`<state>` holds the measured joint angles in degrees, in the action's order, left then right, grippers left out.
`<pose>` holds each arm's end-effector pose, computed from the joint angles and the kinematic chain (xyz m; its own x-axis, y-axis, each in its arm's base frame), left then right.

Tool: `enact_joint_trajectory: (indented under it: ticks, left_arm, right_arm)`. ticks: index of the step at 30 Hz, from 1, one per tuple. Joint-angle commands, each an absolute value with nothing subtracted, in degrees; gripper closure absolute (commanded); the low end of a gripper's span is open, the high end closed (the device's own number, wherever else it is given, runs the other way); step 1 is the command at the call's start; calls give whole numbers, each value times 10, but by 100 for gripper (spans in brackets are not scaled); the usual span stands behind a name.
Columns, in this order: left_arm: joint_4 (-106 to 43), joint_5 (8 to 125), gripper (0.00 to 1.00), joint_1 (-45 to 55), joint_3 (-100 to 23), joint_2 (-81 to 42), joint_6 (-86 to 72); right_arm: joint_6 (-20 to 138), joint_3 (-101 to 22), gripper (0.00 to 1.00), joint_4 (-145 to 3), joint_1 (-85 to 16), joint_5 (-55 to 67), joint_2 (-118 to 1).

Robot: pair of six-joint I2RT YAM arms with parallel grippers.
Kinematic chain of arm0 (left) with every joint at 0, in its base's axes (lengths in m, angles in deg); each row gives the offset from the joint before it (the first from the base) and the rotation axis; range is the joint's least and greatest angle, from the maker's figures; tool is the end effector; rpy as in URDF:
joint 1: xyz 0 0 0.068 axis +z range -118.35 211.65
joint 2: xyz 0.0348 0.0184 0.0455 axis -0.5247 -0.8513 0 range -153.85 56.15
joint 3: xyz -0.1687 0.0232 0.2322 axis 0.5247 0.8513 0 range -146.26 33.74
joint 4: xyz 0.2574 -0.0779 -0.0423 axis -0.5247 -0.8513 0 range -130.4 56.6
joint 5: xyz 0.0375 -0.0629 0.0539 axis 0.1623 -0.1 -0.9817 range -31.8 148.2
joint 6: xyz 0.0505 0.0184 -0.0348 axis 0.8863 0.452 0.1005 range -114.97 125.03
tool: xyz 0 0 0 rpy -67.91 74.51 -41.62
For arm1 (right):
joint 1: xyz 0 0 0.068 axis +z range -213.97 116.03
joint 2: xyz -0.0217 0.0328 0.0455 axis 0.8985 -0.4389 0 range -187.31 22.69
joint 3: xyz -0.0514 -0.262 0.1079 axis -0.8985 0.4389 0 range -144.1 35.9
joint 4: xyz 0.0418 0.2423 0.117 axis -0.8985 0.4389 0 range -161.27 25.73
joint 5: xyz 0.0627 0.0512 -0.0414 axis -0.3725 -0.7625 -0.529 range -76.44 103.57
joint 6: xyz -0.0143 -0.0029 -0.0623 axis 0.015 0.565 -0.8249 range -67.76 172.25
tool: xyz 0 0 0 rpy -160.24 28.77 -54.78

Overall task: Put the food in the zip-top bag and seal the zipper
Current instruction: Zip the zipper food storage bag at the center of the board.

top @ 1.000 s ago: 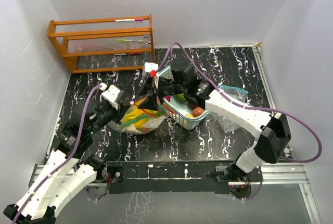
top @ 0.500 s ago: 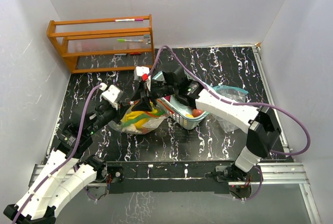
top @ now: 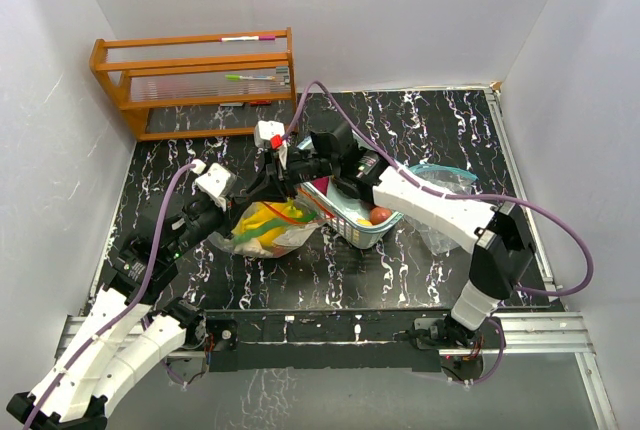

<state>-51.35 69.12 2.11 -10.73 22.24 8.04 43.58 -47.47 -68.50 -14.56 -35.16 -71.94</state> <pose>0.1265 -0.0824 0.3597 -0.0778 0.1034 -0.9916 0.6526 0.7572 0.0277 0.2382 0.3351 0.3750 -0.0091 -0.1632 -0.9865 -0.9880 -0.1507 0.0340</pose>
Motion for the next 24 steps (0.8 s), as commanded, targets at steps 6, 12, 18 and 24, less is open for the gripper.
enact_joint_trajectory:
  ticks: [6,12,18,24]
  left_arm:
    - [-498,688,100,18,-118,232,83]
    - [-498,688,100,18,-117,231,84]
    - [-498,684,100,18,-120,231,83]
    - [-502,653,100,18,-141,228,82]
  right_arm:
    - [435,-501,70,-686,-145,-357,-730]
    - [435,-503,76,-679,-145,-348,-731]
    - [436,-499,92,-671,-145,-334,-726]
    - [435,-492,92,-646,-152,-309,-711]
